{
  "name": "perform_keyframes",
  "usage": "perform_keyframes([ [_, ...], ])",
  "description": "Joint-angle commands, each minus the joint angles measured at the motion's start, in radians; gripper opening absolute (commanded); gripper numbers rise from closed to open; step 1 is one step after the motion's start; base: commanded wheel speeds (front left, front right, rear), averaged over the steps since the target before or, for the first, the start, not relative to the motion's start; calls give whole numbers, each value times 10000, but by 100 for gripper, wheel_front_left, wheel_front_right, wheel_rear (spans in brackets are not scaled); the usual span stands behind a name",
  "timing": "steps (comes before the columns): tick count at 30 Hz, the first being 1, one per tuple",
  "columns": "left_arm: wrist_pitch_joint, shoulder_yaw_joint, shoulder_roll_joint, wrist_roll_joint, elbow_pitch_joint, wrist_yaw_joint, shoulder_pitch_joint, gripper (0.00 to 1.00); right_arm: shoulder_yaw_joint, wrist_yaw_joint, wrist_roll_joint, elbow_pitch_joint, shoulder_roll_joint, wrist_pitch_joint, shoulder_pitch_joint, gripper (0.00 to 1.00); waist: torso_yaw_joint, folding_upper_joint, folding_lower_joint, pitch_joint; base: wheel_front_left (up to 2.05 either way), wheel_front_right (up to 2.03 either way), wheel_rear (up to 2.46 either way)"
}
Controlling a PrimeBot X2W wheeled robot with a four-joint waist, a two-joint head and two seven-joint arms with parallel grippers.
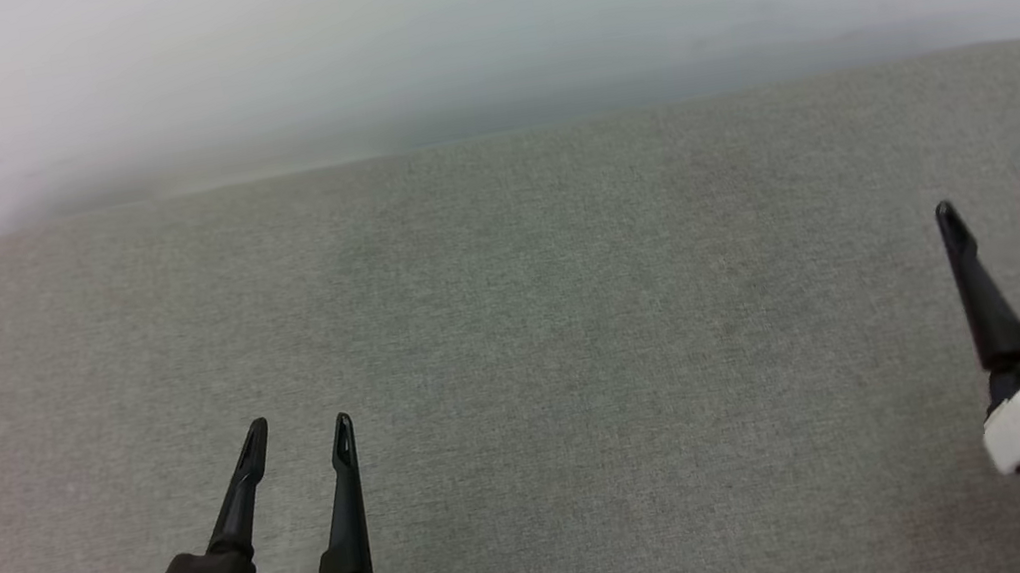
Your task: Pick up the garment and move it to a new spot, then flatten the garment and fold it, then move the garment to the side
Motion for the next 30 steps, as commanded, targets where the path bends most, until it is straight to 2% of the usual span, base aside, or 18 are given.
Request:
perform_keyframes([
  [1, -21, -20, -48, 15, 21, -3, 103, 100, 5, -7, 77, 52, 99, -90, 158, 100, 112, -1, 3, -123, 0, 0, 0],
  [12, -21, 263, -117, -5, 279, -12, 318, 100, 193, -7, 23, 1153, 805, -1383, 613, 100, 151, -1, 3, -390, 0, 0, 0],
  [30, -21, 461, -222, 33, 192, -170, 476, 100, 270, -7, -18, 1679, 1049, -1755, 481, 100, 30, -1, 3, -535, 0, 0, 0],
])
